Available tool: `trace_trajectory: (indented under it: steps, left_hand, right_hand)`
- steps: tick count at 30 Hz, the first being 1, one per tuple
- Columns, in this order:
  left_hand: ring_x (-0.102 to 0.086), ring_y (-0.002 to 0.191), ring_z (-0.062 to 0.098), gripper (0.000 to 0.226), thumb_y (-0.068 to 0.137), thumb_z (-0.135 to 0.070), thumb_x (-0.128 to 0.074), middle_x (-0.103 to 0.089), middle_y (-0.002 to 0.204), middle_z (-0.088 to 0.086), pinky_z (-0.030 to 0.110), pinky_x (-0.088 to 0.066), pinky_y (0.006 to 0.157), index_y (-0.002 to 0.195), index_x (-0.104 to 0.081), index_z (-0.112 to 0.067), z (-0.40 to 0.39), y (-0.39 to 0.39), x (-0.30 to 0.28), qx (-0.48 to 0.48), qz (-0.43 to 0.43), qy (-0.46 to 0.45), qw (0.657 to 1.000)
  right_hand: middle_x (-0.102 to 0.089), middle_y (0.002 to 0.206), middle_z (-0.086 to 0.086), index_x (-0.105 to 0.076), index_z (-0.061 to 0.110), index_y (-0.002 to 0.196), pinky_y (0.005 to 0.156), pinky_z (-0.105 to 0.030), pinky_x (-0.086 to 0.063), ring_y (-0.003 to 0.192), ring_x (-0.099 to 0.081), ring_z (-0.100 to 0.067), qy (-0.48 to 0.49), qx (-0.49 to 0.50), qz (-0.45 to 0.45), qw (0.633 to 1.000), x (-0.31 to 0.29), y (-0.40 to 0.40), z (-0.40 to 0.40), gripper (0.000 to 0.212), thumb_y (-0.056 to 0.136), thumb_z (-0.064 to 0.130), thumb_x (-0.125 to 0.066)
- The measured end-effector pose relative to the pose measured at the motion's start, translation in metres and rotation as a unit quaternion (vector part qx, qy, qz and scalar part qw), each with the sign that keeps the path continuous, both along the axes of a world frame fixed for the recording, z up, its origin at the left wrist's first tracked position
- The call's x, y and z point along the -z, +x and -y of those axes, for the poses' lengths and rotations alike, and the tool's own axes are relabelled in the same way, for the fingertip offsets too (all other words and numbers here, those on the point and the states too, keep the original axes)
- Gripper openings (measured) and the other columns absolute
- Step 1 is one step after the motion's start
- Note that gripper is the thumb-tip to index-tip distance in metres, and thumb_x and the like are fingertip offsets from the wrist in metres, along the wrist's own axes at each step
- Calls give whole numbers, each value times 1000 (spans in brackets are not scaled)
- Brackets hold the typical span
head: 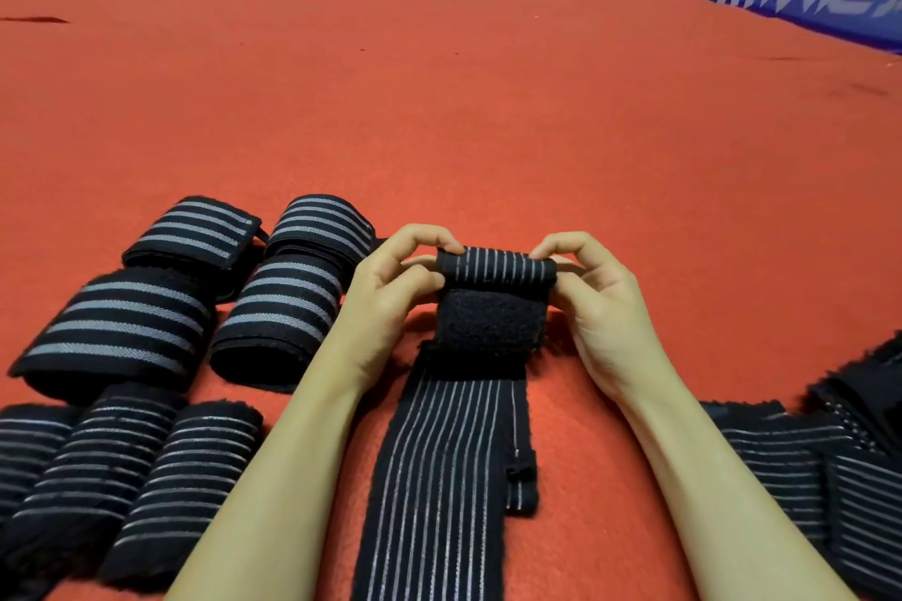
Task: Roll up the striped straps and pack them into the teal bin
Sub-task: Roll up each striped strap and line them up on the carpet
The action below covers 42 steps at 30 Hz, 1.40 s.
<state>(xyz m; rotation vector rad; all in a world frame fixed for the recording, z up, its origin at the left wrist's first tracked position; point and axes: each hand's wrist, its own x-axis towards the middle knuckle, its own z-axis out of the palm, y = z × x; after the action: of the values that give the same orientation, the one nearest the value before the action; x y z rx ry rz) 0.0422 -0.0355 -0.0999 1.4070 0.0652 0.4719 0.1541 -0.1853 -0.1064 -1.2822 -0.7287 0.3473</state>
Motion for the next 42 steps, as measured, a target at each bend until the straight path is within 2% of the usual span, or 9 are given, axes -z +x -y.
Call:
trace_trajectory:
  steps: [4,8,12,16,24,29,34,38,42]
  left_hand:
    - [-56,73,11,13,70,-28,-70,-64,77,-2,23,-46,66,82,-65,-29,-4,2,3,-28,33,-4,999]
    - [-59,77,6,17,73,-11,-77,-65,77,-9,21,-49,73,77,-66,-23,-3,2,4,-73,22,54,996]
    - [-58,73,4,27,78,10,-67,-63,76,-11,19,-49,68,87,-63,-15,1,3,0,-80,24,54,995]
    - [-65,89,7,45,76,17,-65,-68,92,-5,17,-50,77,107,-63,-15,-1,4,-1,-85,21,55,995]
    - [-65,88,17,23,80,-12,-72,-68,98,11,28,-54,76,100,-65,-20,-2,2,2,-60,-22,56,996]
    - [-66,85,16,28,77,10,-68,-70,96,-1,28,-55,77,85,-70,-17,-1,4,3,-80,0,25,996]
    - [-68,86,17,38,73,18,-67,-64,111,5,27,-55,73,75,-73,-19,0,6,5,-91,13,45,995]
    - [-68,87,16,23,72,0,-74,-68,109,2,24,-54,70,84,-72,-20,2,5,3,-50,7,-4,999]
    - [-66,75,7,30,82,-6,-68,-66,101,6,19,-50,62,109,-61,-18,2,5,3,-85,-39,29,995]
  right_hand:
    - [-64,84,-4,-69,28,84,67,-30,-44,78,-56,-17,-17,-19,-10,1000,-3,0,1,26,79,8,-54]
    - [-65,87,-5,-68,24,98,76,-30,-46,84,-58,-18,-2,-25,1,1000,-3,2,6,22,77,25,-64]
    - [-66,94,-7,-62,15,114,78,-23,-52,87,-64,-12,-28,3,-21,999,-2,3,5,39,76,15,-67]
    - [-71,87,1,-65,15,104,77,-24,-52,80,-64,-8,-68,6,3,998,-2,1,4,21,84,9,-69]
    - [-65,67,-4,-64,23,96,60,-24,-46,59,-55,-12,-63,12,-7,998,-5,-1,4,15,90,10,-62]
    - [-64,68,4,-64,21,105,63,-20,-47,61,-57,-7,-58,-16,9,998,-7,-1,6,20,89,8,-63]
    - [-66,77,3,-67,22,98,67,-21,-50,69,-58,-9,-48,18,12,999,-6,-2,5,15,83,25,-69]
    - [-66,76,3,-66,18,97,69,-17,-48,74,-62,-8,-23,31,22,999,-6,-2,6,14,86,10,-64]
    - [-68,79,7,-64,15,98,69,-18,-50,76,-63,-6,-8,6,23,1000,-6,-2,6,23,84,-3,-63]
